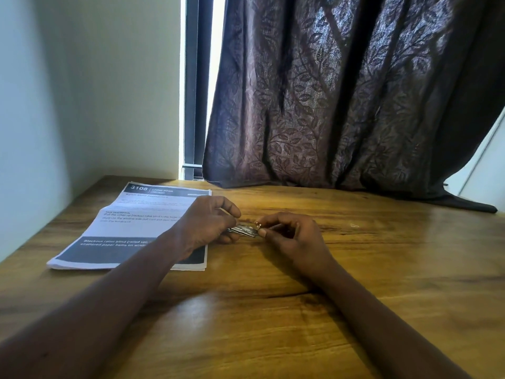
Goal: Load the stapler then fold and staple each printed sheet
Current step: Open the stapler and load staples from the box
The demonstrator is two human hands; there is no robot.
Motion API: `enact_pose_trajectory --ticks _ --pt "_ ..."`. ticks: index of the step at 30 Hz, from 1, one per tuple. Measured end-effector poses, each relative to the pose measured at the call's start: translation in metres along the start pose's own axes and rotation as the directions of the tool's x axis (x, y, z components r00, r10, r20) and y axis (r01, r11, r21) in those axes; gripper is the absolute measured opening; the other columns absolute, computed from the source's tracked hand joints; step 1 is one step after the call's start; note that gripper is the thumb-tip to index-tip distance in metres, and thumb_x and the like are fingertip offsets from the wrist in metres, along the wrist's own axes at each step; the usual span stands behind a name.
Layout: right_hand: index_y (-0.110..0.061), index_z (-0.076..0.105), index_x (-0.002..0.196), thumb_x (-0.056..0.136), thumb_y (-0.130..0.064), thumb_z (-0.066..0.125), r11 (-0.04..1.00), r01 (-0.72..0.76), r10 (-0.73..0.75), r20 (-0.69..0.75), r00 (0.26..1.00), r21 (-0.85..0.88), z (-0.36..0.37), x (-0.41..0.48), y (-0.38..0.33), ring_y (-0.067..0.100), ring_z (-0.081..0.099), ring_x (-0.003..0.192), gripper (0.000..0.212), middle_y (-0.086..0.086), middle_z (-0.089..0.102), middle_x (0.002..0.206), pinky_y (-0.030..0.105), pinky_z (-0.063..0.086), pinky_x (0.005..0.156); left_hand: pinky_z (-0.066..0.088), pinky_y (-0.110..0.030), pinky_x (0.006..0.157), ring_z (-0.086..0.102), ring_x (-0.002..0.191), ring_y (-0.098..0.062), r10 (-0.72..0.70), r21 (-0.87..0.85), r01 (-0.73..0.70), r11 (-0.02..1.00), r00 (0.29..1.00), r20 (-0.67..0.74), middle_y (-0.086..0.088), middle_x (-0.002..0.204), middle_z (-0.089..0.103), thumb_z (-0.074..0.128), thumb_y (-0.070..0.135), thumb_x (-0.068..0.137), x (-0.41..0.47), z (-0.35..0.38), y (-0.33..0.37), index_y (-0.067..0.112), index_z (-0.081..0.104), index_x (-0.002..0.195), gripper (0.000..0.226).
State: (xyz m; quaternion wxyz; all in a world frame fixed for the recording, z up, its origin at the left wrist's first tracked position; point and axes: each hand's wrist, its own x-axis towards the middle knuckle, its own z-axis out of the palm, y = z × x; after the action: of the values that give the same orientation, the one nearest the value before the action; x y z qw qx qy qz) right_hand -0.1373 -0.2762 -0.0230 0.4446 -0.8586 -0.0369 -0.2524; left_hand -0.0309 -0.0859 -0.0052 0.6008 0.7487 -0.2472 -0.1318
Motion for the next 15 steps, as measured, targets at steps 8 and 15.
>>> enact_pose_trajectory --ticks 8,15 --pt "-0.024 0.071 0.095 0.093 -0.019 0.071 0.993 -0.001 0.003 0.012 1.0 -0.114 0.0019 -0.0005 -0.0014 -0.001 0.061 0.083 0.006 -0.01 0.07 0.088 0.012 0.046 0.072 0.062 -0.029 0.065 0.077 0.075 -0.024 -0.012 0.011 0.012 1.0 1.0 0.013 -0.015 0.084 0.078 0.07 0.001 0.093 0.001 -0.0003 -0.0034 0.007 0.069 0.1 0.01" --pt "-0.029 0.071 0.102 0.094 -0.025 0.07 0.987 -0.001 0.011 0.058 0.998 -0.16 0.0026 -0.0012 0.0041 0.004 0.064 0.082 0.009 -0.009 0.07 0.091 0.02 0.052 0.073 0.061 -0.031 0.07 0.076 0.076 -0.023 -0.007 0.033 0.006 0.999 1.0 0.011 -0.017 0.085 0.079 0.07 0.002 0.093 0.0022 0.0043 -0.0063 0.007 0.07 0.101 0.009"
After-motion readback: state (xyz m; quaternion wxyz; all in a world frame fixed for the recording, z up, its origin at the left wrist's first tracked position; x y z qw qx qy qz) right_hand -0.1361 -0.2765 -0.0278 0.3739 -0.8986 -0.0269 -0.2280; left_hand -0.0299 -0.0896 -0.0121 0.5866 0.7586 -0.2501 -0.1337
